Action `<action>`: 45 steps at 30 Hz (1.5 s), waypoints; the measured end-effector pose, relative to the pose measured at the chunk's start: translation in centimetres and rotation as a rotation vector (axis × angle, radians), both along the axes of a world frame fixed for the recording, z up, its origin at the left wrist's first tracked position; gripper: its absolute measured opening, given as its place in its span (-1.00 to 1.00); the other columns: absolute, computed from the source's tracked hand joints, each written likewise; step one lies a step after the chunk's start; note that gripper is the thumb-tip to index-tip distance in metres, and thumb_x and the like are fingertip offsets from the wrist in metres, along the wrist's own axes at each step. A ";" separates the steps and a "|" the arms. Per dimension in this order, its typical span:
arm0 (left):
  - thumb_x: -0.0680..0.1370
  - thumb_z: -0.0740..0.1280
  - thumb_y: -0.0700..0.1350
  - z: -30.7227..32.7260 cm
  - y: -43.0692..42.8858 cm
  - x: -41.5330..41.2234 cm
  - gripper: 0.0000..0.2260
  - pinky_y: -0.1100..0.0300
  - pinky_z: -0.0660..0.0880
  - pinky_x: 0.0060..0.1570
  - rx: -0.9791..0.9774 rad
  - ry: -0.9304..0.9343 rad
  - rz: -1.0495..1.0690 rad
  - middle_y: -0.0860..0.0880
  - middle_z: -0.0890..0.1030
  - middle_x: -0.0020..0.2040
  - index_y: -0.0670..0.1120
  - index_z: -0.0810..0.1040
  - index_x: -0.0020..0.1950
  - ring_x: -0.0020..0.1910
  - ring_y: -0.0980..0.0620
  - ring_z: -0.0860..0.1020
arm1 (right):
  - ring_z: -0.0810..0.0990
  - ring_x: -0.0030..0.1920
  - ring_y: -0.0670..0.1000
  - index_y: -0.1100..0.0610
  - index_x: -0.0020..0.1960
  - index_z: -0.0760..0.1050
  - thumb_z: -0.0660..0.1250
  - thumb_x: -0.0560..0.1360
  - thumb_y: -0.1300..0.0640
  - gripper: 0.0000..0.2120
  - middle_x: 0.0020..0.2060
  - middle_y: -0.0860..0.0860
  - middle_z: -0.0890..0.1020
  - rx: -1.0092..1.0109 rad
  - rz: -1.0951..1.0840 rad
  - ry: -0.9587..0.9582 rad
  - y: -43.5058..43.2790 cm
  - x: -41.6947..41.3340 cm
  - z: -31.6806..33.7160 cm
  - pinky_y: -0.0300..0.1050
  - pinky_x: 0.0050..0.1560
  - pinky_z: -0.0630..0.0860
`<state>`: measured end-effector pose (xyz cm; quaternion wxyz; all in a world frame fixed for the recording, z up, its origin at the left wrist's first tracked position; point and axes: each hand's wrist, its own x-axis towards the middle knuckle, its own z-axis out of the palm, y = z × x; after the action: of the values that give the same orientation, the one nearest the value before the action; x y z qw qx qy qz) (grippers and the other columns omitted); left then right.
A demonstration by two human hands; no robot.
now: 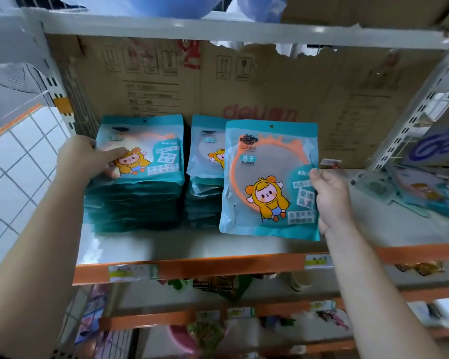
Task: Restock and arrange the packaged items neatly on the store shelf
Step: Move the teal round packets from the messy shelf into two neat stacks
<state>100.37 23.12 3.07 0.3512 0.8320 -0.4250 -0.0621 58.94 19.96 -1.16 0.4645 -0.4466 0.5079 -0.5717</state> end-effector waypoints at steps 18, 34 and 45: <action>0.59 0.28 -0.01 -3.2 3.1 -9.9 -0.72 -0.05 0.39 0.09 -0.327 -0.433 -0.176 -0.20 0.59 0.06 -0.20 0.59 0.12 0.10 -0.21 0.49 | 0.72 -0.16 0.00 0.07 -0.04 0.59 0.29 0.59 0.04 -0.85 -0.18 0.00 0.73 0.018 0.043 -0.047 -1.5 -0.8 2.7 -0.12 -0.29 0.63; 0.54 0.11 0.09 -14.2 6.9 -16.3 -0.60 -0.01 0.45 -0.09 0.036 -0.336 -0.336 -0.14 0.65 -0.15 -0.14 0.63 -0.12 -0.12 -0.18 0.57 | 0.69 -0.18 0.11 0.34 0.08 0.51 0.30 0.57 0.26 -0.84 -0.09 0.21 0.65 0.274 0.433 0.099 -8.7 5.9 6.9 0.04 -0.29 0.66; 0.51 0.12 0.08 -14.7 6.9 -16.5 -0.63 0.04 0.43 -0.11 0.028 -0.350 -0.286 -0.12 0.63 -0.16 -0.13 0.62 -0.15 -0.13 -0.15 0.55 | 0.71 -0.22 0.06 0.25 0.01 0.58 0.57 0.34 0.22 -0.70 -0.16 0.13 0.69 0.110 0.225 0.566 -10.0 6.8 5.7 0.01 -0.15 0.66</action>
<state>83.85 30.03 -11.65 0.2480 0.7661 -0.5922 0.0283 65.76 9.95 4.53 0.3882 -0.6158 0.5946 -0.3414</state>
